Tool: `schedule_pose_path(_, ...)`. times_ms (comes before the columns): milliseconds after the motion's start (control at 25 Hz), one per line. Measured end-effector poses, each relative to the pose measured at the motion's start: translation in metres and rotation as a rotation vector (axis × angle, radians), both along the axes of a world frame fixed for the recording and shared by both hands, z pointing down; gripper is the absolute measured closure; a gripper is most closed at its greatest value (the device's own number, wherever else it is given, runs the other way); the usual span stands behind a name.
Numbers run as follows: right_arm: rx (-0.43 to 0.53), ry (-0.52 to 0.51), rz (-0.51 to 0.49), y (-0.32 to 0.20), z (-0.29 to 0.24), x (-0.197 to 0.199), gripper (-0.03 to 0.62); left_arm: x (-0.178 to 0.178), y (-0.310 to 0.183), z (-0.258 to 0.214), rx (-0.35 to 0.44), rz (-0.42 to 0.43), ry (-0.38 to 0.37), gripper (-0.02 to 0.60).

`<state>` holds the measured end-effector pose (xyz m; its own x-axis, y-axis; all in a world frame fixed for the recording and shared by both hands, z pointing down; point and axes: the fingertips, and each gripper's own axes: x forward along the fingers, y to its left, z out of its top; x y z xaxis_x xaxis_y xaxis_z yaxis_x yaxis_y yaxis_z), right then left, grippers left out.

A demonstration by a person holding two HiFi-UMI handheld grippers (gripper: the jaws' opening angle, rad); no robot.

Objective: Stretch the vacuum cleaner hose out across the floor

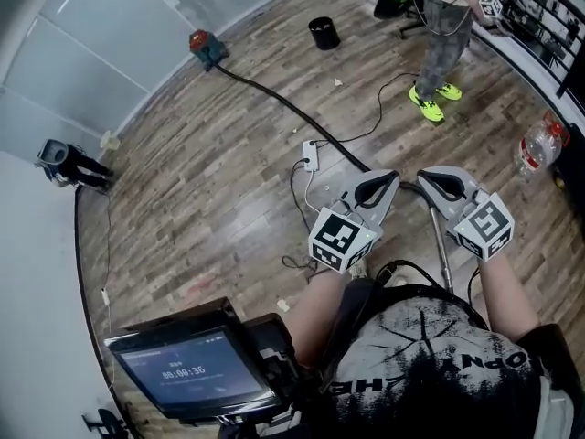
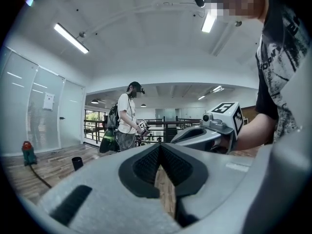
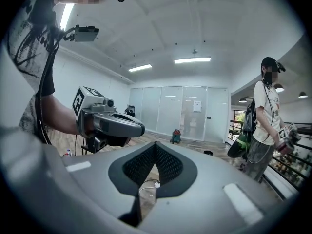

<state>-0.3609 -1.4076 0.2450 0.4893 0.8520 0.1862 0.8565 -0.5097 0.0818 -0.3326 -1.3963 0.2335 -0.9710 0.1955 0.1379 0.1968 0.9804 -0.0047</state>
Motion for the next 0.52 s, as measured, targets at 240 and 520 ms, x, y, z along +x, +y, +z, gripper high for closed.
schedule_pose_path(240, 0.000, -0.004, -0.023, 0.007, -0.002, 0.011, 0.588, 0.009, 0.006, -0.004, 0.006, -0.017, -0.009, 0.581)
schedule_pose_path(520, -0.011, 0.020, -0.043, 0.004, 0.001, 0.028, 0.588, 0.030, 0.002, 0.002, 0.008, -0.045, 0.006, 0.581)
